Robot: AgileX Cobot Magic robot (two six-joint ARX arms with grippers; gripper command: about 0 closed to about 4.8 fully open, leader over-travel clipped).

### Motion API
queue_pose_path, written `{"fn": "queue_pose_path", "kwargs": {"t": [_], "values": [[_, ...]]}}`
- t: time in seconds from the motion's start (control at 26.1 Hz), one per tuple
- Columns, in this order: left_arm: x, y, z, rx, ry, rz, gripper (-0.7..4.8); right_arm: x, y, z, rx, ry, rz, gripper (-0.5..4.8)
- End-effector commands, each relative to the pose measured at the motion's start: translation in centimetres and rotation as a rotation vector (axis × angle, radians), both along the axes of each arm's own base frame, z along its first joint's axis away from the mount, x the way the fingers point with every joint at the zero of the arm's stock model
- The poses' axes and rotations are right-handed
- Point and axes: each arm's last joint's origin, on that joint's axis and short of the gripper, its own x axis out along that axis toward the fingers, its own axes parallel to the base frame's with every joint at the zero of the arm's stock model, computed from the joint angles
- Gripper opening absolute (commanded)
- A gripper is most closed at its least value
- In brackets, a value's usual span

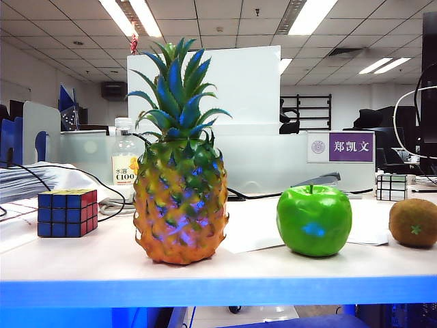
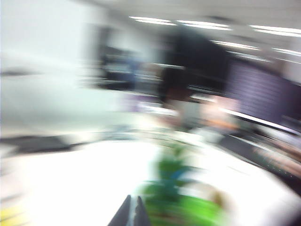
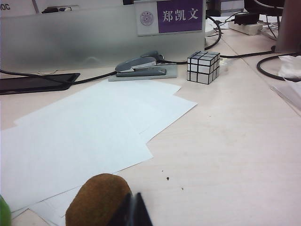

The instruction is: Arrange all the fruits from large to small from left to right in a row.

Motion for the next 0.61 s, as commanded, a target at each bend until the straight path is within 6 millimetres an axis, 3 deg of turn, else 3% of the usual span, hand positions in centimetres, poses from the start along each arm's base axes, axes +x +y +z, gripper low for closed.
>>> {"fn": "queue_pose_path", "kwargs": {"t": [0.04, 0.15, 0.27, 0.61], "values": [[0.9, 0.9, -2.0, -0.064, 0.192, 0.338, -0.06, 0.0, 0.0, -0.1, 0.003, -0.010, 0.000, -0.01], [1.1, 1.6, -3.7, -0.073, 0.359, 0.589, -0.06, 0.0, 0.0, -0.1, 0.003, -0.010, 0.000, -0.01], [1.0, 2.0, -3.9, -0.063, 0.368, 0.737, -0.06, 0.0, 0.0, -0.1, 0.003, -0.010, 0.001, -0.01], [1.1, 2.0, -3.1, 0.149, 0.220, 0.757, -0.06, 0.0, 0.0, -0.1, 0.003, -0.010, 0.001, -0.01]]}}
